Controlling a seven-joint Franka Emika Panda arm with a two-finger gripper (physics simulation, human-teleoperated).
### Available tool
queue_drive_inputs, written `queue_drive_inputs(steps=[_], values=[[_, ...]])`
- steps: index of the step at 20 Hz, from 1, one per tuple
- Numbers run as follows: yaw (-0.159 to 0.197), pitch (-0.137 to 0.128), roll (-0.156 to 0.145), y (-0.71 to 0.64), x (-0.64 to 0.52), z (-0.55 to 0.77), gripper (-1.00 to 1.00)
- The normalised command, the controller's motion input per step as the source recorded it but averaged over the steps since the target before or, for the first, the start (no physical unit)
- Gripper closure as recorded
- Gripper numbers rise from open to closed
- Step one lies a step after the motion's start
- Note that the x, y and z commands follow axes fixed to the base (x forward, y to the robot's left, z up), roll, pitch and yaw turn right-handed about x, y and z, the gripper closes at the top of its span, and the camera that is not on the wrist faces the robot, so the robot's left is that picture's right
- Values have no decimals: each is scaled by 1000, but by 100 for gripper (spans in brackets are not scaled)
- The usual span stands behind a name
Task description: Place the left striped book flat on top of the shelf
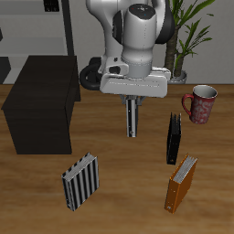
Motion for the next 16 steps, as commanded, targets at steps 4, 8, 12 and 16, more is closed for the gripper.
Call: queue_drive_inputs(steps=[4, 8, 12, 16], values=[[14, -65, 16, 23, -697, 505, 100], [43, -56, -20, -14, -587, 510, 100], [45, -73, -177, -171, -484, 503, 100], [27, -29, -174, -221, -232, 358, 100]])
